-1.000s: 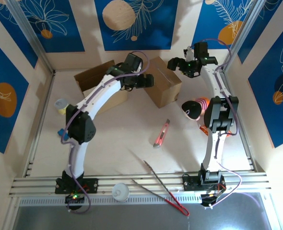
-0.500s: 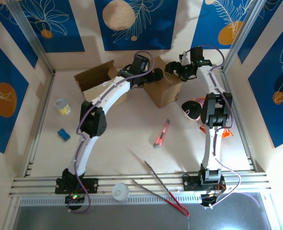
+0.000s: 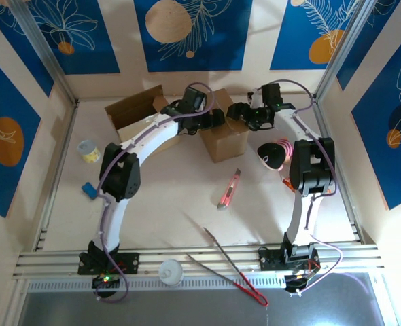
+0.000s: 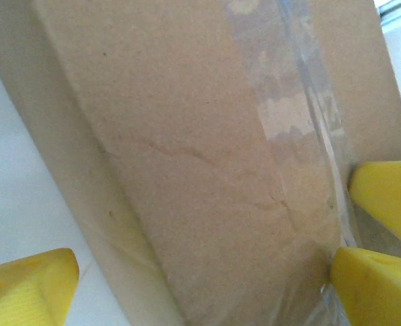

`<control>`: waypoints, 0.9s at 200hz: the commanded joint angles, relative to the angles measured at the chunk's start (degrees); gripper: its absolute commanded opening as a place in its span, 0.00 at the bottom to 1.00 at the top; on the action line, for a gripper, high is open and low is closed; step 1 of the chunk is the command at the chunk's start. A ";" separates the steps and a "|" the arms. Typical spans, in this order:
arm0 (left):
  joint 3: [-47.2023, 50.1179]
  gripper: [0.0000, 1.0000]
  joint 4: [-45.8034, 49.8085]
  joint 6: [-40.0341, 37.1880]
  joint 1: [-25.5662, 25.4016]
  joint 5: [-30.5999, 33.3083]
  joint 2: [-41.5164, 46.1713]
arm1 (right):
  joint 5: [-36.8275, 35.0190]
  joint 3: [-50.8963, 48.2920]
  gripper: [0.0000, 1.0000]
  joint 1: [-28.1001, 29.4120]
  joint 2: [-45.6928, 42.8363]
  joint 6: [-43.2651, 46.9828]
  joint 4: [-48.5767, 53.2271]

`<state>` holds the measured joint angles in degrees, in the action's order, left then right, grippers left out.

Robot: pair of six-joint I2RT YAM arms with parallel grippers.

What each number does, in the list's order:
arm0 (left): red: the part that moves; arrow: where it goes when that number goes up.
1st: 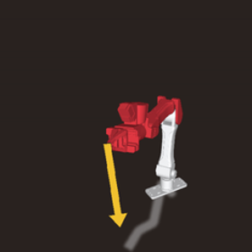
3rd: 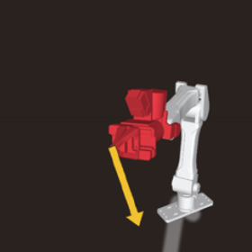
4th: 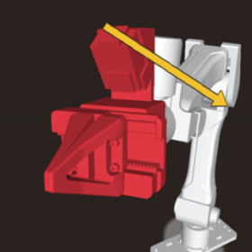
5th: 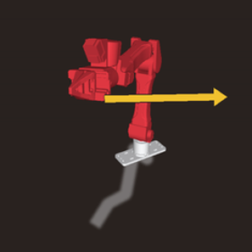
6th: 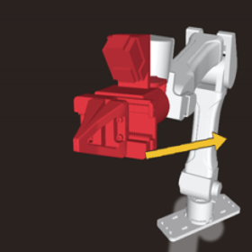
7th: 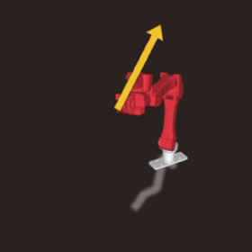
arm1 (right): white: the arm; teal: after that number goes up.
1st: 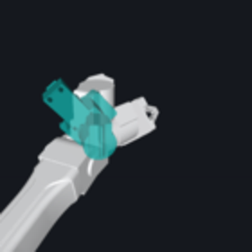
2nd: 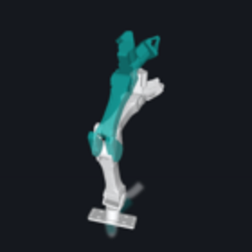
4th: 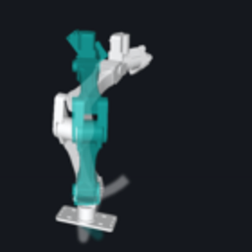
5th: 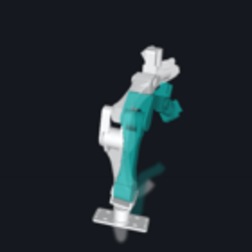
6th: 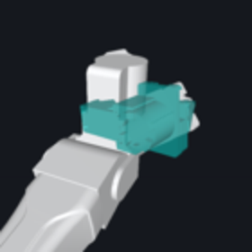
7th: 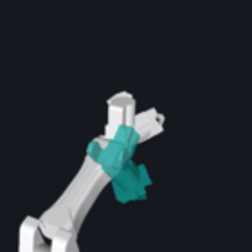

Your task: Unpack the express box

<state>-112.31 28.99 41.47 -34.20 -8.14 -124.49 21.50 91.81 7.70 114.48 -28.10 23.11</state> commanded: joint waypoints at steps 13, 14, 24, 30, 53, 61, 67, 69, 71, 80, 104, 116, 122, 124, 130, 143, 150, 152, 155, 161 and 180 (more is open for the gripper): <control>12.03 0.96 -3.76 -1.44 -2.61 -4.62 6.95 | 0.28 -8.66 0.83 6.12 -5.73 -4.36 -1.01; 12.38 0.96 -3.85 -1.42 -2.71 -4.70 7.18 | 0.16 -8.84 0.83 6.24 -5.83 -4.43 -1.03; 15.66 0.96 -4.75 -1.42 -3.11 -5.25 9.09 | -0.56 -10.77 0.83 7.54 -7.02 -5.09 -1.49; 17.70 0.96 -5.06 -1.39 -3.24 -5.26 10.21 | -0.97 -11.85 0.83 8.40 -7.65 -5.56 -1.93; 24.86 0.96 -7.17 -0.88 -3.63 -5.38 14.65 | -3.83 -15.81 0.83 12.10 -10.23 -7.00 -3.04; 26.61 0.96 -7.54 -0.82 -3.61 -5.64 15.87 | -4.41 -16.96 0.83 13.33 -10.95 -7.52 -3.62; 27.76 0.96 -7.56 -1.01 -3.67 -5.66 16.70 | -4.65 -17.71 0.83 14.23 -11.45 -7.94 -4.09; 28.11 0.96 -7.59 -1.08 -3.62 -5.61 17.01 | -4.74 -17.94 0.83 14.57 -11.55 -8.11 -4.19; 28.46 0.96 -7.58 -1.12 -3.60 -5.58 17.31 | -4.80 -18.15 0.83 14.85 -11.66 -8.22 -4.28; 29.90 0.96 -7.56 -1.36 -3.75 -5.56 18.54 | -5.45 -18.97 0.83 16.27 -12.26 -8.54 -4.48; 33.20 0.96 -7.50 -1.58 -4.25 -6.24 21.53 | -8.48 -21.06 0.83 19.58 -13.84 -8.79 -4.01; 34.50 0.96 -7.41 -1.64 -4.87 -6.78 22.97 | -9.55 -22.30 0.83 20.66 -14.83 -9.03 -3.76; 35.22 0.96 -7.49 -1.56 -5.25 -6.95 23.57 | -10.02 -22.97 0.83 21.06 -15.48 -9.20 -3.69; 35.47 0.96 -7.49 -1.50 -5.35 -7.01 23.72 | -10.21 -23.18 0.83 21.26 -15.72 -9.24 -3.69; 36.15 0.96 -7.66 -1.28 -5.87 -7.10 24.27 | -10.59 -23.93 0.83 21.65 -16.44 -9.41 -3.65; 37.76 0.96 -8.56 -0.40 -6.95 -7.15 25.51 | -11.30 -25.44 0.83 22.41 -18.12 -9.86 -3.60; 38.69 0.96 -9.08 0.21 -7.49 -7.11 26.07 | -11.81 -26.22 0.83 22.84 -19.06 -10.11 -3.51; 38.91 0.96 -9.25 0.30 -7.78 -7.07 26.21 | -11.91 -26.46 0.83 22.94 -19.39 -10.19 -3.45; 39.26 0.96 -9.43 0.54 -8.08 -7.00 26.55 | -11.99 -26.80 0.83 23.15 -19.76 -10.30 -3.44; 40.01 0.96 -9.81 1.02 -8.60 -6.74 27.08 | -12.31 -27.43 0.83 23.60 -20.55 -10.46 -3.28; 41.87 0.96 -10.79 2.09 -10.60 -6.03 28.64 | -13.84 -29.14 0.83 25.39 -23.06 -10.70 -2.43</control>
<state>-72.99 22.70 43.40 -36.84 -6.98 -95.92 3.03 65.78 25.65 92.40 -39.40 16.36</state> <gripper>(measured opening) 0.961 0.829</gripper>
